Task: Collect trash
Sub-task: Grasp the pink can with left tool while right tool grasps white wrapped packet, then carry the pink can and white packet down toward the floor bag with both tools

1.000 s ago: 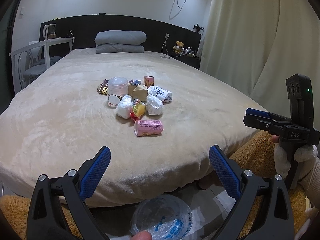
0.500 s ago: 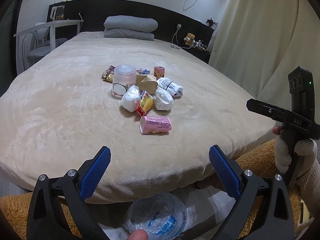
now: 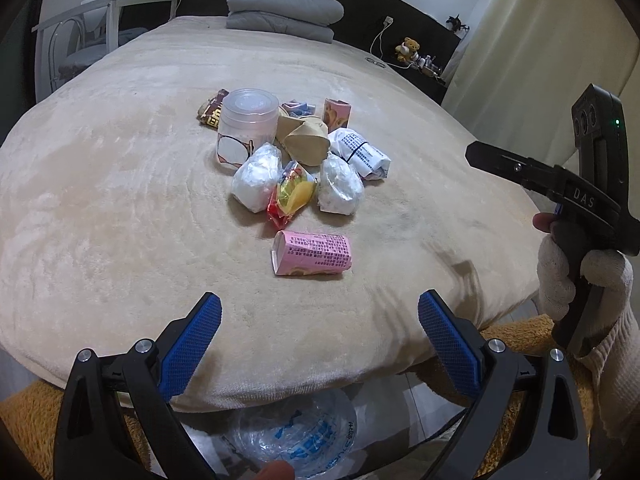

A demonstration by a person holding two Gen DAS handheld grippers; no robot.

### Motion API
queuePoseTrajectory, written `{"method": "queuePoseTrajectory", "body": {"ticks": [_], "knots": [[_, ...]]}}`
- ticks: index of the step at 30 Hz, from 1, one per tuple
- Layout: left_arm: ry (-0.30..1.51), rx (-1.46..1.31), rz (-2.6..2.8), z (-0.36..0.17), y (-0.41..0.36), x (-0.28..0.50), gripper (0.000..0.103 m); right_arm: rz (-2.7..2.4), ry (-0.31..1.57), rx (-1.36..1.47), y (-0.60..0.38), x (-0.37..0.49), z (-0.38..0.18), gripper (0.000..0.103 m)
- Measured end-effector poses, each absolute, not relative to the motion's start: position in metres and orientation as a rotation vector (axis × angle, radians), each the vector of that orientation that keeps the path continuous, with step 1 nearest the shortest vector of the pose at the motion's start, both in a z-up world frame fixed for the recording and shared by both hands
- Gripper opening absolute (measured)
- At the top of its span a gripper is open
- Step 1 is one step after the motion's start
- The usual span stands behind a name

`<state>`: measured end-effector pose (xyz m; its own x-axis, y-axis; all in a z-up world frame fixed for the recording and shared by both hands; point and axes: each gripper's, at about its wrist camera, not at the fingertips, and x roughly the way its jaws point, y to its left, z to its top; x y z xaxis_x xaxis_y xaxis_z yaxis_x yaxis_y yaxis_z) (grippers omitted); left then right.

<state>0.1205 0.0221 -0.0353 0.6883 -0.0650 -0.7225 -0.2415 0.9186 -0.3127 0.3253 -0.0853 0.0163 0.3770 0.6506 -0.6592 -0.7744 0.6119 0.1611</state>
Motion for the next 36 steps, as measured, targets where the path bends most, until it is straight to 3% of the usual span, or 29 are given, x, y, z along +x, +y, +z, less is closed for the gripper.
{"method": "queuePoseTrajectory", "body": {"ticks": [9, 13, 17, 19, 23, 25, 26, 29, 31, 33, 36], "knots": [[0.919, -0.421, 0.127, -0.056, 0.021, 0.165, 0.096, 0.946, 0.856, -0.160, -0.051, 0.380, -0.002, 0.093], [0.945, -0.415, 0.132, -0.065, 0.018, 0.180, 0.095, 0.943, 0.904, -0.158, -0.036, 0.401, -0.014, 0.082], [0.961, -0.383, 0.145, -0.070, 0.015, 0.193, 0.095, 0.945, 0.940, -0.164, -0.025, 0.417, -0.025, 0.081], [0.970, -0.358, 0.163, -0.073, 0.013, 0.199, 0.095, 0.947, 0.956, -0.171, -0.021, 0.423, -0.031, 0.071], [0.989, -0.339, 0.196, -0.080, 0.015, 0.207, 0.095, 0.946, 0.991, -0.189, -0.011, 0.433, -0.045, 0.069], [1.003, -0.337, 0.210, -0.084, 0.015, 0.211, 0.082, 0.957, 1.005, -0.206, -0.005, 0.434, -0.051, 0.069], [1.008, -0.334, 0.215, -0.086, 0.016, 0.214, 0.081, 0.958, 1.008, -0.218, -0.003, 0.433, -0.053, 0.068], [1.007, -0.334, 0.224, -0.090, 0.016, 0.217, 0.078, 0.956, 1.025, -0.239, 0.003, 0.434, -0.060, 0.057], [1.003, -0.319, 0.230, -0.089, 0.013, 0.219, 0.068, 0.951, 1.034, -0.248, 0.004, 0.435, -0.064, 0.046], [0.996, -0.311, 0.226, -0.088, 0.013, 0.217, 0.068, 0.958, 1.047, -0.243, 0.004, 0.436, -0.066, 0.039], [0.982, -0.310, 0.217, -0.086, 0.014, 0.216, 0.067, 0.956, 1.036, -0.247, 0.002, 0.434, -0.064, 0.038]]}}
